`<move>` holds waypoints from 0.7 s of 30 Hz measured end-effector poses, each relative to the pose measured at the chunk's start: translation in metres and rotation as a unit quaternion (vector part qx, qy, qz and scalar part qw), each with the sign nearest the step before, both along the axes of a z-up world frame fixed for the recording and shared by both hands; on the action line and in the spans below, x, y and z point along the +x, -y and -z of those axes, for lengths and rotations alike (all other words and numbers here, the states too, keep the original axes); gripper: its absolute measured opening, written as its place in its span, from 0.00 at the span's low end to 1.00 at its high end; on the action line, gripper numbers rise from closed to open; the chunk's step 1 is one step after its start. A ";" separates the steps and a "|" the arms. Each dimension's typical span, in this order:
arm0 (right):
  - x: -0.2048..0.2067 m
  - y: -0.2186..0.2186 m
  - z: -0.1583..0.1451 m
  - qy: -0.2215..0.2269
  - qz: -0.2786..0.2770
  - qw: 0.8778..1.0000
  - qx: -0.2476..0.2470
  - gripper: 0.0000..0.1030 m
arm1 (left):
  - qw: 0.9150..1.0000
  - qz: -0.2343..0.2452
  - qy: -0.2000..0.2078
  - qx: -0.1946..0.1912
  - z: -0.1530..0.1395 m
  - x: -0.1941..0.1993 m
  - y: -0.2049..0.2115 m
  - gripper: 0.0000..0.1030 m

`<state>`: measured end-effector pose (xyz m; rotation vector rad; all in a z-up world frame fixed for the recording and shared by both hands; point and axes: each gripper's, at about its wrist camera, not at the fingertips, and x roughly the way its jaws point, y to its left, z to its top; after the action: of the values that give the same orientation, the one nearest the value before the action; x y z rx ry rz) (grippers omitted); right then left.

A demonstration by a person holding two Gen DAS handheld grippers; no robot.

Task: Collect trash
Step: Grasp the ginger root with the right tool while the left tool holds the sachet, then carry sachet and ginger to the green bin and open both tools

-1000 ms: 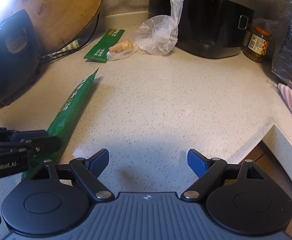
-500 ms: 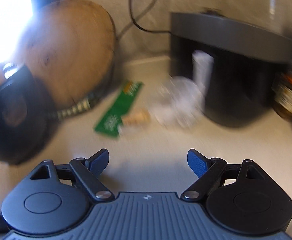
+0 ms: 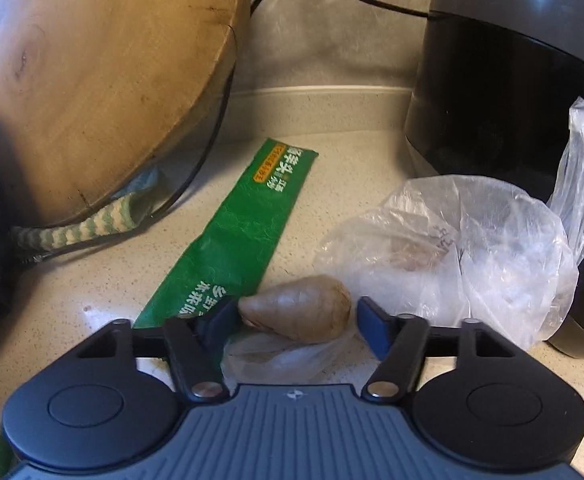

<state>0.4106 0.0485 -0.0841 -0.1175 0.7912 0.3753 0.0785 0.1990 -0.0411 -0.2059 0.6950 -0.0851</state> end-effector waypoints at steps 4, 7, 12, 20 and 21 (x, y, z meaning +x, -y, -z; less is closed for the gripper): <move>-0.010 0.002 -0.011 -0.007 0.005 1.000 -0.011 0.59 | 1.000 0.004 0.021 -0.008 -0.009 -0.015 -0.009 0.11; -0.036 0.011 -0.035 0.013 0.006 1.000 0.007 0.59 | 0.999 0.018 0.042 -0.018 -0.012 -0.024 -0.015 0.11; -0.105 0.046 -0.082 0.048 0.025 0.997 0.052 0.59 | 0.995 0.062 0.061 -0.039 -0.014 -0.029 -0.017 0.11; -0.255 0.154 -0.097 0.062 0.155 0.985 0.047 0.59 | 0.973 0.208 0.069 -0.078 -0.021 -0.017 0.038 0.11; -0.274 0.172 -0.094 0.064 0.181 0.981 0.038 0.59 | 0.968 0.229 0.066 -0.081 -0.022 -0.015 0.051 0.11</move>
<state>0.1370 -0.1232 0.0103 0.0735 0.6544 0.0504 0.0635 0.1477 -0.0193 -0.1902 0.5918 -0.5957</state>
